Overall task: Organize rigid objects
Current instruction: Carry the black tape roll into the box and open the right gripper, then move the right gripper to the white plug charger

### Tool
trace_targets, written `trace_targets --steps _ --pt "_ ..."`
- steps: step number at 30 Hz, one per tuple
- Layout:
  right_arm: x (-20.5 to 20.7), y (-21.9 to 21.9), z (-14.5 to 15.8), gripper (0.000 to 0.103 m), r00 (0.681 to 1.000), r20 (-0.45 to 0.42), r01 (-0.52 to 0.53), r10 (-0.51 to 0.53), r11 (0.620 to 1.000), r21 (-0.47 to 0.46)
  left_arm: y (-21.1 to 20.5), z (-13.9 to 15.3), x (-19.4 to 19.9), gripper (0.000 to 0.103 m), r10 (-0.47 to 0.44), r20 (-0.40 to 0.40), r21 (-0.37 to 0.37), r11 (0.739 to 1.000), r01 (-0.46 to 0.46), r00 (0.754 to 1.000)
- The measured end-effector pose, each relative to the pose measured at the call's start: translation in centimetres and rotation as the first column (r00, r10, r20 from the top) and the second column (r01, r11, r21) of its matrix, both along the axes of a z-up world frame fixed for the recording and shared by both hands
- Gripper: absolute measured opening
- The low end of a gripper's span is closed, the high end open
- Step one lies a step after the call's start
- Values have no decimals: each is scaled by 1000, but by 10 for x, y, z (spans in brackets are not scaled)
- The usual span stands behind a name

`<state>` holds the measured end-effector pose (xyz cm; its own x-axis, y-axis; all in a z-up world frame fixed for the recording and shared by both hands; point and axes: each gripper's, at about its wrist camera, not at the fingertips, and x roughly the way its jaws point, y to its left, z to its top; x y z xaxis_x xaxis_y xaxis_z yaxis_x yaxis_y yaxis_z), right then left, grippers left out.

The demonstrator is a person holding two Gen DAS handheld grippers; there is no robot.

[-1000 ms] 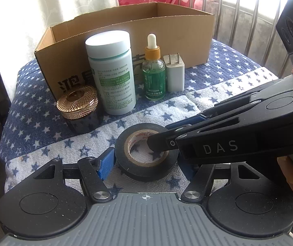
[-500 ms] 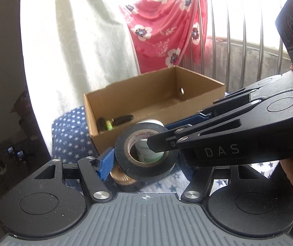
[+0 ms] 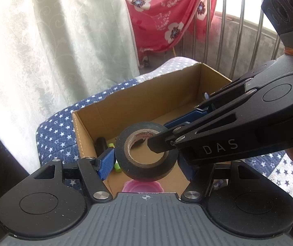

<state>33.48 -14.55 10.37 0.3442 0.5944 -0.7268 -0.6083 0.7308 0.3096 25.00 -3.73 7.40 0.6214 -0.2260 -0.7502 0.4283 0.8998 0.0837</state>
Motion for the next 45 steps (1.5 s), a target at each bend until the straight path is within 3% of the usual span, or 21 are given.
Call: trace_targets --steps 4,7,22,27,32,39,45 --pt "44 1 -37 26 990 -142 9 -13 1000 -29 -6 -28 41 66 12 -148 10 1000 -11 989" --pt "60 2 -57 26 980 -198 -2 -8 999 -52 -1 -42 54 66 26 -215 20 1000 -22 976" --pt "95 22 -97 25 951 -308 -66 18 987 -144 -5 -72 69 66 51 -326 89 996 -23 944" --pt "96 21 -101 26 942 -335 -60 3 985 -159 -2 -66 66 66 65 -309 79 996 -42 949" --pt "87 7 -88 26 951 -309 -24 -18 991 -132 1 -55 55 66 70 -265 60 997 -56 962" --pt "62 -29 -38 26 975 -211 63 -70 997 -41 7 -16 18 66 82 -147 6 997 -82 986" --pt "17 -62 5 26 988 -114 106 -100 993 48 17 14 -16 66 86 -59 -47 995 -89 995"
